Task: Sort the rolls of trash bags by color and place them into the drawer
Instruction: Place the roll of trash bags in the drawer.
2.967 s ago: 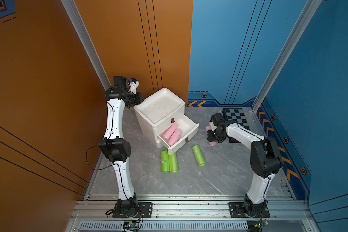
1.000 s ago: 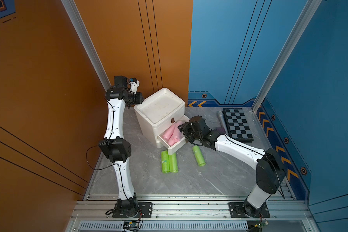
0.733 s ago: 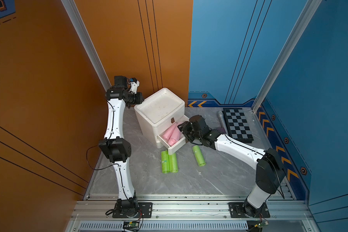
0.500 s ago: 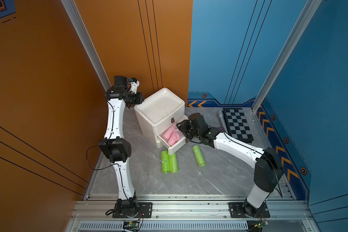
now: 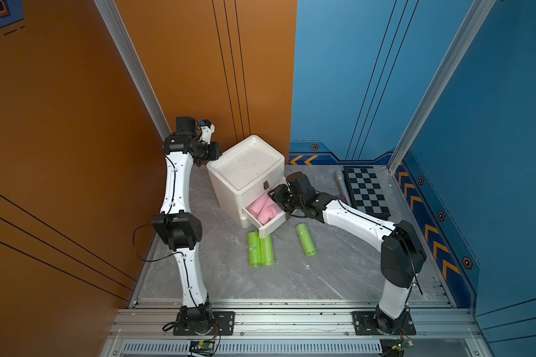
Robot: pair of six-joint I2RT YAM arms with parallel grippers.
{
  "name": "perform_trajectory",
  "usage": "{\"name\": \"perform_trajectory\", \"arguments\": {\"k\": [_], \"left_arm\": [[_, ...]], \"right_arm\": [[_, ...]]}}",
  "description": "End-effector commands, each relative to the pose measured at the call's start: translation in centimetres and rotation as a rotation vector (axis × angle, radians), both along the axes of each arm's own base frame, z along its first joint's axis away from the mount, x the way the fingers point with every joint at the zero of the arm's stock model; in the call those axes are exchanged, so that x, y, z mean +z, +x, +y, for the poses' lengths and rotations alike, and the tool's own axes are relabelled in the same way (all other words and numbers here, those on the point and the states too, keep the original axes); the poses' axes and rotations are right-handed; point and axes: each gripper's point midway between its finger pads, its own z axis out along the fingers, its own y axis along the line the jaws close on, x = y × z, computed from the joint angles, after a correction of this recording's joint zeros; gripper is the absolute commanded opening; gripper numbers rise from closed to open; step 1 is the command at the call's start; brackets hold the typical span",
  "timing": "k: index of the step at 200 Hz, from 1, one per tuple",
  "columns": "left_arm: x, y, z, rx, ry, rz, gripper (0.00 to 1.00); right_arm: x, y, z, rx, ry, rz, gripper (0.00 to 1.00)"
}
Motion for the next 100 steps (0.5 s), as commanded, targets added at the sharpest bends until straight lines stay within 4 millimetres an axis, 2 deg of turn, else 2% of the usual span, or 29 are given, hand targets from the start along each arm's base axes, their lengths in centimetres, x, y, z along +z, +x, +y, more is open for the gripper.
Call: {"name": "perform_trajectory", "arguments": {"k": [1, 55, 76, 100], "left_arm": [[-3.0, -2.5, -3.3, -0.084, -0.049, 0.155, 0.15], [-3.1, -2.4, -3.3, -0.083, -0.045, 0.156, 0.15], [-3.3, -2.4, -3.3, -0.083, -0.046, 0.159, 0.15], [-3.2, -2.2, -3.3, -0.083, -0.045, 0.155, 0.15]], "right_arm": [[-1.8, -0.5, 0.7, 0.043, -0.039, 0.036, 0.48], [-4.4, -1.0, 1.3, 0.078, -0.059, 0.103, 0.48], [-3.3, -0.8, 1.0, 0.072, -0.059, 0.074, 0.48], [-1.0, -0.4, -0.1, 0.063, -0.049, 0.02, 0.48]]}}
